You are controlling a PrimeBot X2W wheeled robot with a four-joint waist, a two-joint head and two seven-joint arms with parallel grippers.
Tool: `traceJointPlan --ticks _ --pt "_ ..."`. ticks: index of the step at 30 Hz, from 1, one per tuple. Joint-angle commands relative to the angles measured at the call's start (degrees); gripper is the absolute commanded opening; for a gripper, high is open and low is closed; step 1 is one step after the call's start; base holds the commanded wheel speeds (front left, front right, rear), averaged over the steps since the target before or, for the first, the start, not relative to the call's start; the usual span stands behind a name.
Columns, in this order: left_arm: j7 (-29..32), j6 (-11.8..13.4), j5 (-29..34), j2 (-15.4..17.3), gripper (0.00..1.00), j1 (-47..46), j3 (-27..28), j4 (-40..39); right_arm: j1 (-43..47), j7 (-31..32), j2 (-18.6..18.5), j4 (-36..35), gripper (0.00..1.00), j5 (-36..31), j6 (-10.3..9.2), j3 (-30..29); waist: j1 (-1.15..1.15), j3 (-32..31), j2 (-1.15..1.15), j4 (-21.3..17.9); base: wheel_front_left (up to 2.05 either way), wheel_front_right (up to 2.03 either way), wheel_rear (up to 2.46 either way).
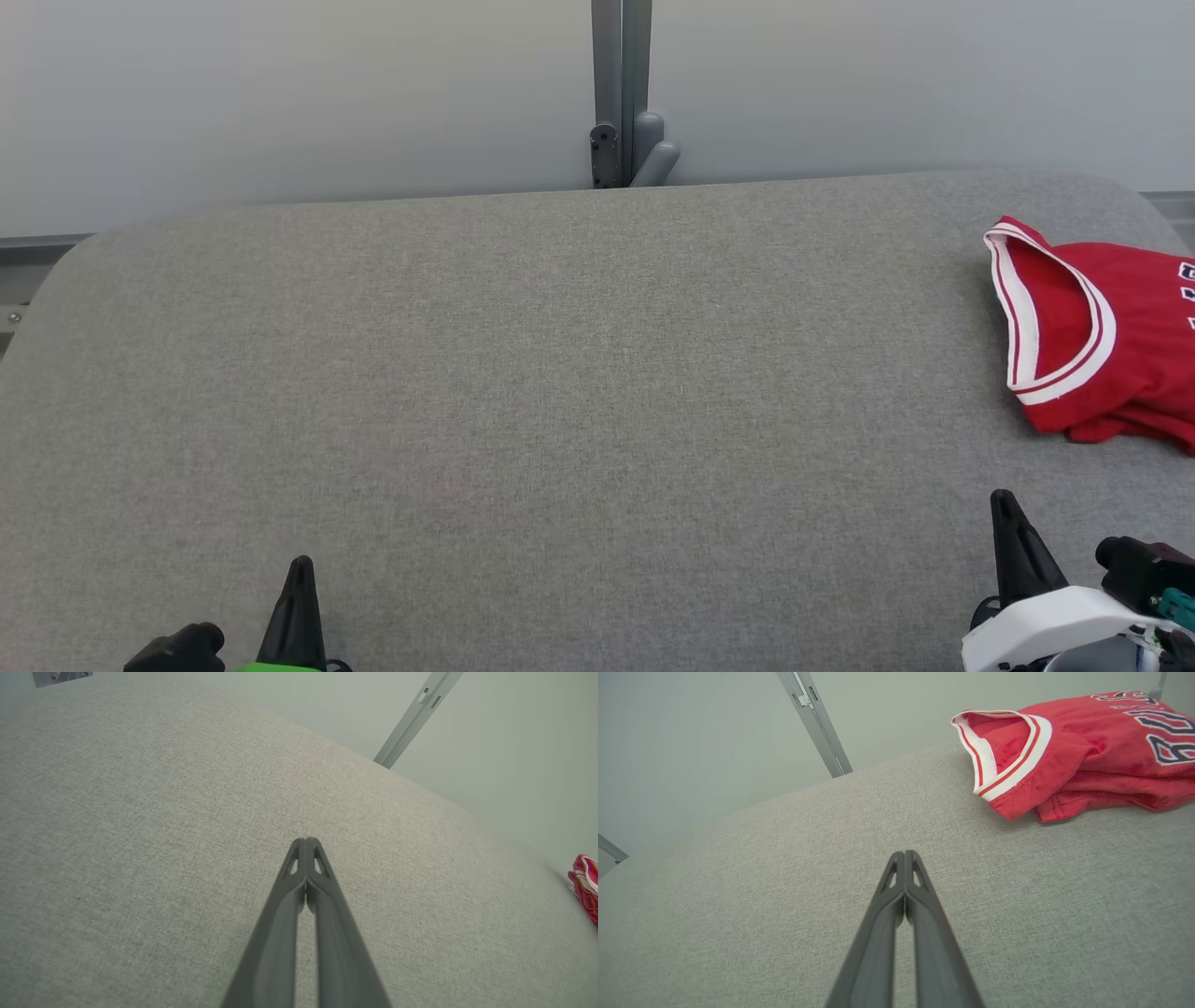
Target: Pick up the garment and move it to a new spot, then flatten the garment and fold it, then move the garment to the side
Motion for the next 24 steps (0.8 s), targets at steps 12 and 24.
traceJointPlan --ticks 12,24 --pt "3.31 -0.62 -13.12 0.20 0.00 -3.44 1.45 -1.69 -2.93 3.43 0.07 -1.37 0.00 15.16 -0.02 -0.46 0.00 0.02 0.00 -0.20 0.00 0.00 0.00" --pt "5.99 -0.92 -22.92 0.25 0.00 -4.91 2.43 -2.25 -4.08 6.16 0.40 -1.59 0.00 26.37 -0.03 -0.68 0.00 0.04 0.00 -0.39 0.00 0.00 0.00"
